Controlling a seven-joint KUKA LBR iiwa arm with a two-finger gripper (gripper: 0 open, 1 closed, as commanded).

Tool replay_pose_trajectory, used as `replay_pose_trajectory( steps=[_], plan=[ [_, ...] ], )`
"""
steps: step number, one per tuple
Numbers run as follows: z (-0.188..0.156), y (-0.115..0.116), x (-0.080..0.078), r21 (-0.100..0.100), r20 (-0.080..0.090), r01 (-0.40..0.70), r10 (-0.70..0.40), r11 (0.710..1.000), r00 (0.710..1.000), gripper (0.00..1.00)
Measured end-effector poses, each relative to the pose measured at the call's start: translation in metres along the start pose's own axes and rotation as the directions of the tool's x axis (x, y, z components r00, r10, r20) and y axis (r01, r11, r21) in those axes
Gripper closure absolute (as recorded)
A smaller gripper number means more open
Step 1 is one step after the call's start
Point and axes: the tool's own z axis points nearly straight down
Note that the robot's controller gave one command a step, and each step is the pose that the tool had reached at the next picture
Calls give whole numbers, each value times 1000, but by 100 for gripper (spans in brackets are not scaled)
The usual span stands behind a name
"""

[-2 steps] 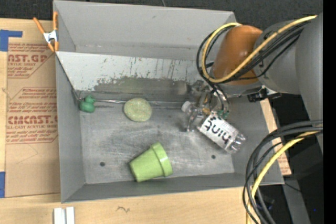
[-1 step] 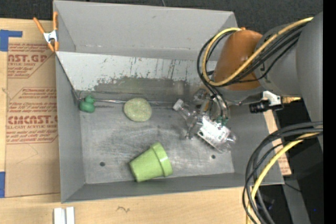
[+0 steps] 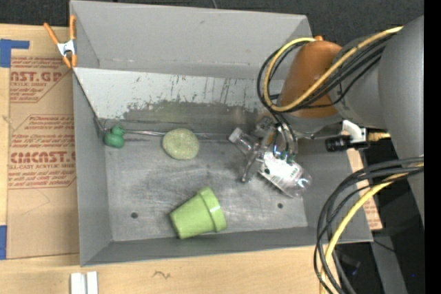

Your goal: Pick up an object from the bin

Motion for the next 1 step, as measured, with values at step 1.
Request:
replay_pose_trajectory(
  steps=[1],
  plan=[
    [-4,18,13,-1,14,-147,147,989,989,100]
  ],
)
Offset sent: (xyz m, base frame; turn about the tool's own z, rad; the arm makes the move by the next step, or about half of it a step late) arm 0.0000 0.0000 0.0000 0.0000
